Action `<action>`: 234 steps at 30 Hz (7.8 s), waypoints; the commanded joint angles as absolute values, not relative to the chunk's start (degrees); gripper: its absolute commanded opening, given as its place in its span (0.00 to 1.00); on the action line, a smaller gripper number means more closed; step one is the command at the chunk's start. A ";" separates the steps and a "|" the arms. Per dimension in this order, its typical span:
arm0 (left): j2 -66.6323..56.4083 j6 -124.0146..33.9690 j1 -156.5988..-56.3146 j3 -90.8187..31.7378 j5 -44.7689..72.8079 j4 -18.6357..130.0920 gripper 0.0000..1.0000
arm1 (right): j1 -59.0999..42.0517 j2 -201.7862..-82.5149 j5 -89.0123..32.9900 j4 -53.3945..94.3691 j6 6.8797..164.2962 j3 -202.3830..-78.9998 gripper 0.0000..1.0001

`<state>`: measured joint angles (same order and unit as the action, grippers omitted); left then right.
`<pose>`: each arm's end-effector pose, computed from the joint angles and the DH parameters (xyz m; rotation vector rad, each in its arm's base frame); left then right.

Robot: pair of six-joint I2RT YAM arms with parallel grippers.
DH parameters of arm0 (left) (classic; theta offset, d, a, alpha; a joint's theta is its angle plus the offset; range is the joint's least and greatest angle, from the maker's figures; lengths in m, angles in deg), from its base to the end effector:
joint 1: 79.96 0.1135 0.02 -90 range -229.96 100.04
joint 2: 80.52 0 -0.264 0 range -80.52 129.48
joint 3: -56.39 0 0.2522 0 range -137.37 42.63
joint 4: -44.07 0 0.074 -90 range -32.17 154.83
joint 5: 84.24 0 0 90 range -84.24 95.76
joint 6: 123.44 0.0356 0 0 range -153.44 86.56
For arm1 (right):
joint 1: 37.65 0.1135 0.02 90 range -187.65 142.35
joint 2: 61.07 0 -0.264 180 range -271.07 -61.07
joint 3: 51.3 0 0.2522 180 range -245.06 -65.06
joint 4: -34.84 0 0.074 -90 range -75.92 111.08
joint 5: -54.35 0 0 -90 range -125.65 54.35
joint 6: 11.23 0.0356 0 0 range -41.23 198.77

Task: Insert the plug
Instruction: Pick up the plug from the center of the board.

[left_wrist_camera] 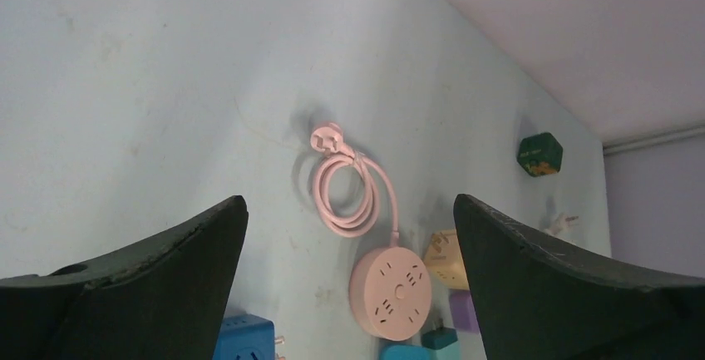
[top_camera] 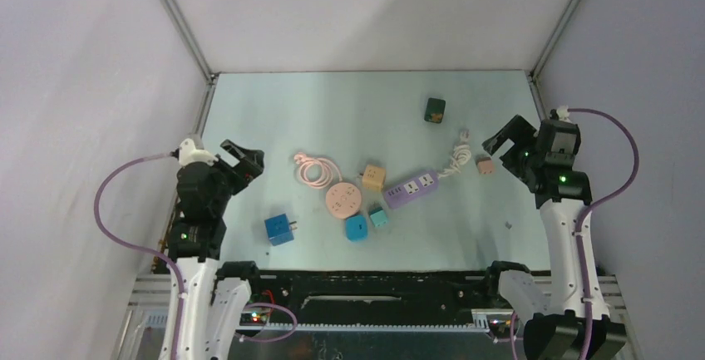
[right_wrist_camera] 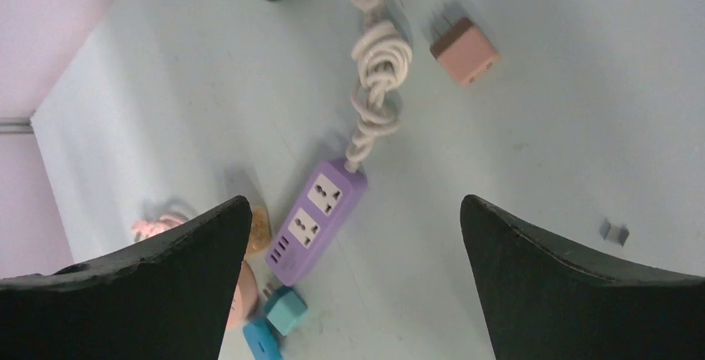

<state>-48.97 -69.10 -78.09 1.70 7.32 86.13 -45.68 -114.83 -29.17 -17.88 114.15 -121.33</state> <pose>0.1306 0.0033 0.3152 -0.6011 1.8273 -0.4244 0.1927 -0.0231 0.3321 0.7652 2.0945 0.3885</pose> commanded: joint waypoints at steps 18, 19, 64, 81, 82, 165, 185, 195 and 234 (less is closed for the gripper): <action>-26.63 -76.15 -84.68 -9.79 15.82 104.18 0.98 | -39.54 -119.55 -19.67 -22.15 115.33 -119.05 1.00; -26.04 -75.32 -85.65 -10.38 15.03 106.01 0.96 | -38.11 -120.13 -19.47 -21.77 114.99 -119.24 1.00; 13.76 -70.51 -112.30 -28.36 2.11 115.41 0.52 | -28.91 -134.64 -6.06 -21.22 107.10 -123.15 1.00; 5.13 -61.13 -121.66 -27.23 -24.82 123.15 0.47 | -27.03 -138.17 0.54 -17.92 108.42 -123.15 1.00; 4.80 -60.14 -123.07 -28.03 -25.51 122.77 0.47 | -27.03 -138.16 1.02 -17.72 108.54 -123.13 1.00; -37.98 25.71 -129.87 -4.66 39.31 67.42 0.00 | -9.86 -130.11 33.37 11.10 108.57 -123.13 1.00; -36.02 26.06 -130.54 -7.38 43.73 66.67 0.00 | -5.28 -133.69 39.30 25.11 117.68 -123.11 0.88; -35.52 26.95 -130.58 -8.15 45.04 68.11 0.00 | -4.10 -136.27 43.90 30.31 122.34 -123.13 0.51; -27.78 -50.98 -130.45 -11.74 14.76 60.32 1.00 | -24.13 -114.24 12.03 1.47 98.09 -123.13 0.00</action>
